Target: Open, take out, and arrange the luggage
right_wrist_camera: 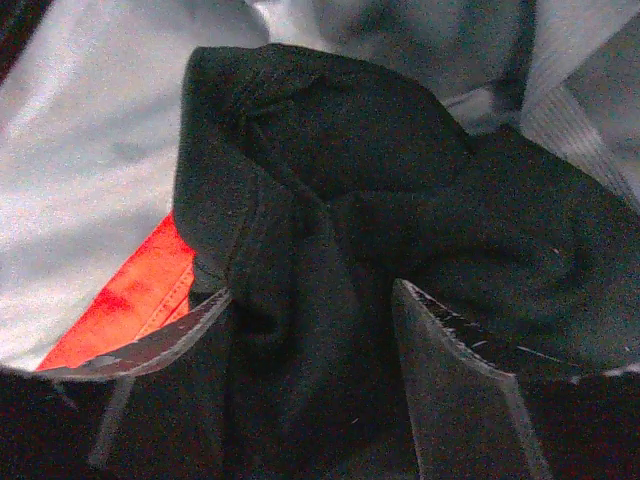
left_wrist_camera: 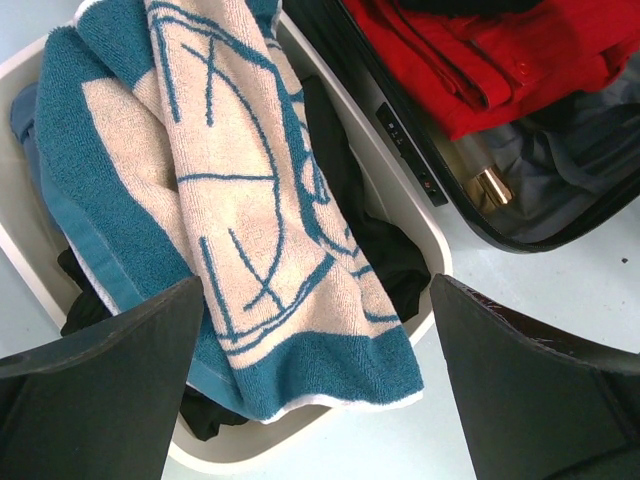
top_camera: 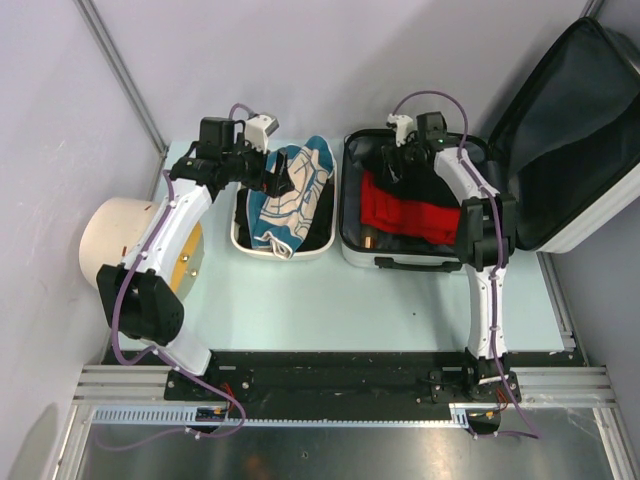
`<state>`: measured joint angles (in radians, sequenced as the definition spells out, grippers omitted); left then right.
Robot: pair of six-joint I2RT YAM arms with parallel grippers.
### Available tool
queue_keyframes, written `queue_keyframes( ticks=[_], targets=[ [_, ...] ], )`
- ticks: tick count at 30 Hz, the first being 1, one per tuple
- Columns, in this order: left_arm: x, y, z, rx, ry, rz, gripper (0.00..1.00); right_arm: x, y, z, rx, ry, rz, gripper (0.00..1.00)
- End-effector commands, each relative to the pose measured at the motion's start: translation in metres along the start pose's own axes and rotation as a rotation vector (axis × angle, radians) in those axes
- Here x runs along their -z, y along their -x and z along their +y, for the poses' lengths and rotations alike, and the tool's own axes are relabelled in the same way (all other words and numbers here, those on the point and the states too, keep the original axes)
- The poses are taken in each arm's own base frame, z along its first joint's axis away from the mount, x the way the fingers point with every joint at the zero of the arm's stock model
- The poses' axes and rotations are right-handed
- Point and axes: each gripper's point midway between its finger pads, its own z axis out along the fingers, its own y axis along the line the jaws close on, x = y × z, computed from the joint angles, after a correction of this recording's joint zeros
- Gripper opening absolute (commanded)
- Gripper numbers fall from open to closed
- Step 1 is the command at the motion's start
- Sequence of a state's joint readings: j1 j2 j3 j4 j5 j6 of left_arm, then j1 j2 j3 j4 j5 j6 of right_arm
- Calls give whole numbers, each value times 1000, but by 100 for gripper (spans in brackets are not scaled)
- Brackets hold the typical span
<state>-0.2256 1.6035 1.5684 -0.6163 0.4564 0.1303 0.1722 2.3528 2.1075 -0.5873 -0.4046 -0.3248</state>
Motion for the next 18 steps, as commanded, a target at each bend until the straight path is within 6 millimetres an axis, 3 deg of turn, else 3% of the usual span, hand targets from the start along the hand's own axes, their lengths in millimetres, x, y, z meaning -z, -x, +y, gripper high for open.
queue_keyframes(
  ticks=[1,3,4,7,12,17,18],
  targets=[
    [4,10,-7,-20,-42,-30,100,49,51,5,0,6,-140,59],
    [2,10,-6,-17,-46,-28,100,54,56,9,-8,24,-162,50],
    [2,11,-7,-16,-49,-29,100,58,61,9,-5,24,-179,27],
    [1,11,-6,-17,-49,-27,100,66,69,6,1,17,-201,0],
    [1,12,-6,-20,-49,-29,100,91,73,-17,-40,-23,-221,0],
    [-1,12,-6,-19,-52,-28,100,121,52,-50,-145,-100,-197,0],
    [-2,11,-5,-17,-52,-26,100,140,41,-76,-188,-161,-200,0]
  ],
)
